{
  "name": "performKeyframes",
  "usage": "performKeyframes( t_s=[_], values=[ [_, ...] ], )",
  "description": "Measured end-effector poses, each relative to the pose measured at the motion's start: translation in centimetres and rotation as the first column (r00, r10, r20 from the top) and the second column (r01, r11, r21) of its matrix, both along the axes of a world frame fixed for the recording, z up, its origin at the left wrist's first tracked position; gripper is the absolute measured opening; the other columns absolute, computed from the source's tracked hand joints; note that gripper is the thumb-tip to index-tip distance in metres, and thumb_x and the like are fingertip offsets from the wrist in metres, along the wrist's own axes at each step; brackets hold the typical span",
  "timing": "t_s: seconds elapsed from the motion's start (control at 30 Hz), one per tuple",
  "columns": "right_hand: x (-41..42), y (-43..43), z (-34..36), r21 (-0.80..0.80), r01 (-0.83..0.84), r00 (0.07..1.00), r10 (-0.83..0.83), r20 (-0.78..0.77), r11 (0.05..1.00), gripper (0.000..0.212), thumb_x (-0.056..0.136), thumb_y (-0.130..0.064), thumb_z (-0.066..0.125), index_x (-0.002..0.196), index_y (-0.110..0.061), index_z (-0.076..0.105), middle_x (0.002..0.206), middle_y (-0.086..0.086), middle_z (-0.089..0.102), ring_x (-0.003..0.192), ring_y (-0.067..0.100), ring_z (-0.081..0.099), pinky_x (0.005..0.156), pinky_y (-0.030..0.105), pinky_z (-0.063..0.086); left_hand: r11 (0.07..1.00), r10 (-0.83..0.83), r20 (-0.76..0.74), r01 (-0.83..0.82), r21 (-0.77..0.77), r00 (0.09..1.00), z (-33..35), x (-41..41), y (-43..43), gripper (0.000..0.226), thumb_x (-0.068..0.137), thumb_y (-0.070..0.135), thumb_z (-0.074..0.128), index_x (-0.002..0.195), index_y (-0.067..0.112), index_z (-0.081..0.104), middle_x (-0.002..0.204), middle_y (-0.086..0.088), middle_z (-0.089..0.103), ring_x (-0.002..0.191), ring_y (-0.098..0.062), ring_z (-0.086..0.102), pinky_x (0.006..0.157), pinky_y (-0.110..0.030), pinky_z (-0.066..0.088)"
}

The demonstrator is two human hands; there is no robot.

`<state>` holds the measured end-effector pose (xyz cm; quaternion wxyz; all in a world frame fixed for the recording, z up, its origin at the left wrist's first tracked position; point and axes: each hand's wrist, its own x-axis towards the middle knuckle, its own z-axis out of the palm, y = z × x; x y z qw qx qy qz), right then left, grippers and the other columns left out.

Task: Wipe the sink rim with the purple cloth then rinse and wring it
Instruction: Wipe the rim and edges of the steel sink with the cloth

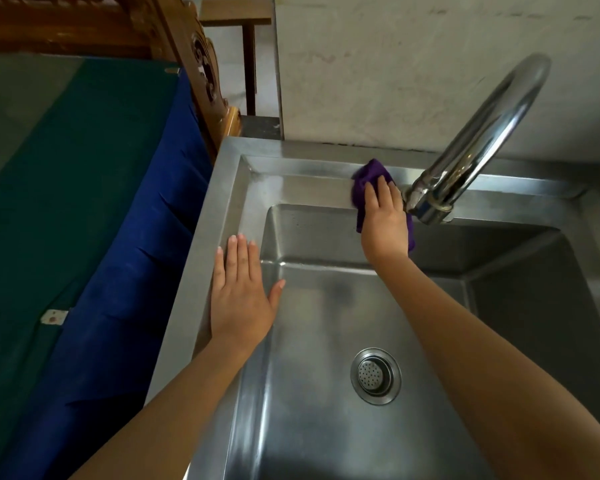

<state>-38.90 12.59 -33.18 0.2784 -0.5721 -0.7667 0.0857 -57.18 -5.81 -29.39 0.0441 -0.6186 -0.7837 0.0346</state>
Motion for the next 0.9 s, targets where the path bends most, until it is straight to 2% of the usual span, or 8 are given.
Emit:
performKeyframes(
  t_s=[0.13,0.17,0.23,0.3,0.4,0.6,0.77,0.9],
  values=[
    [-0.9,-0.6,0.7,-0.037,0.065,0.997,-0.063,0.053,0.997,0.048,0.099,-0.034,0.030,0.143,-0.013,0.032,0.153,0.002,0.031,0.113,-0.041,0.002,0.096,-0.009,0.002,1.000,-0.005,-0.001,0.005,-0.002,1.000,-0.2,0.0,0.0,0.080,0.090,0.058,0.015,0.144,-0.002,0.012,0.153,-0.022,0.017,0.144,-0.031,0.013,0.116,-0.045,0.004],
    [-1.2,-1.0,1.6,-0.097,0.051,0.996,-0.044,0.074,0.994,0.047,0.100,-0.029,0.031,0.144,-0.014,0.028,0.155,0.005,0.026,0.127,-0.029,0.005,0.106,-0.001,0.003,1.000,-0.005,-0.001,0.005,-0.003,1.000,-0.2,0.0,0.0,0.080,0.090,0.058,0.014,0.144,-0.001,0.012,0.154,-0.022,0.016,0.145,-0.031,0.012,0.117,-0.045,0.004],
    [-1.8,-1.8,3.0,-0.228,0.062,0.987,-0.025,0.159,0.972,0.049,0.100,-0.021,0.031,0.147,-0.014,0.020,0.158,0.009,0.015,0.146,0.016,0.007,0.120,0.032,0.007,1.000,-0.003,-0.009,0.003,0.002,1.000,-0.1,0.0,0.0,0.081,0.090,0.059,0.014,0.144,-0.001,0.011,0.154,-0.021,0.016,0.145,-0.030,0.011,0.116,-0.046,0.005],
    [-2.3,-2.3,4.0,-0.254,0.059,0.979,-0.007,0.202,0.965,0.050,0.100,-0.022,0.028,0.148,-0.016,0.016,0.158,0.009,0.011,0.145,0.031,0.004,0.119,0.046,0.009,1.000,-0.005,-0.012,0.005,-0.003,1.000,0.0,0.0,0.1,0.082,0.090,0.059,0.013,0.145,-0.001,0.010,0.154,-0.021,0.016,0.145,-0.030,0.011,0.116,-0.046,0.005],
    [-3.7,-2.4,3.7,-0.268,0.016,0.972,0.048,0.232,0.963,0.050,0.100,-0.024,0.028,0.148,-0.018,0.017,0.158,0.007,0.013,0.145,0.031,0.006,0.116,0.045,0.016,1.000,-0.006,-0.018,0.006,-0.005,1.000,0.0,0.1,0.0,0.083,0.089,0.060,0.015,0.144,-0.001,0.012,0.154,-0.022,0.017,0.145,-0.030,0.011,0.116,-0.046,0.004],
    [-9.5,-3.4,3.4,-0.262,-0.215,0.894,0.298,0.334,0.941,0.049,0.100,-0.030,0.024,0.147,-0.020,0.017,0.158,0.007,0.015,0.145,0.032,0.008,0.119,0.045,0.010,1.000,0.000,-0.021,0.000,-0.008,1.000,-0.1,0.0,0.1,0.084,0.088,0.062,0.015,0.145,0.000,0.008,0.155,-0.020,0.014,0.145,-0.029,0.009,0.117,-0.044,0.001],
    [-6.9,-3.1,3.5,-0.191,-0.269,0.890,0.319,0.325,0.944,0.046,0.099,-0.025,0.033,0.144,-0.020,0.028,0.154,0.003,0.028,0.143,0.029,0.019,0.117,0.042,0.020,1.000,-0.010,-0.007,0.010,0.004,1.000,-0.1,0.0,0.0,0.083,0.089,0.061,0.014,0.144,-0.001,0.011,0.154,-0.021,0.016,0.145,-0.029,0.011,0.116,-0.045,0.002],
    [-3.7,-2.8,2.7,-0.158,-0.178,0.937,0.216,0.275,0.971,0.044,0.096,-0.024,0.040,0.140,-0.020,0.037,0.150,0.007,0.037,0.140,0.032,0.027,0.113,0.046,0.026,1.000,-0.019,0.008,0.018,0.016,1.000,-0.2,0.0,0.1,0.082,0.090,0.059,0.016,0.144,-0.002,0.014,0.153,-0.022,0.018,0.145,-0.030,0.013,0.116,-0.046,0.004]
  ],
)
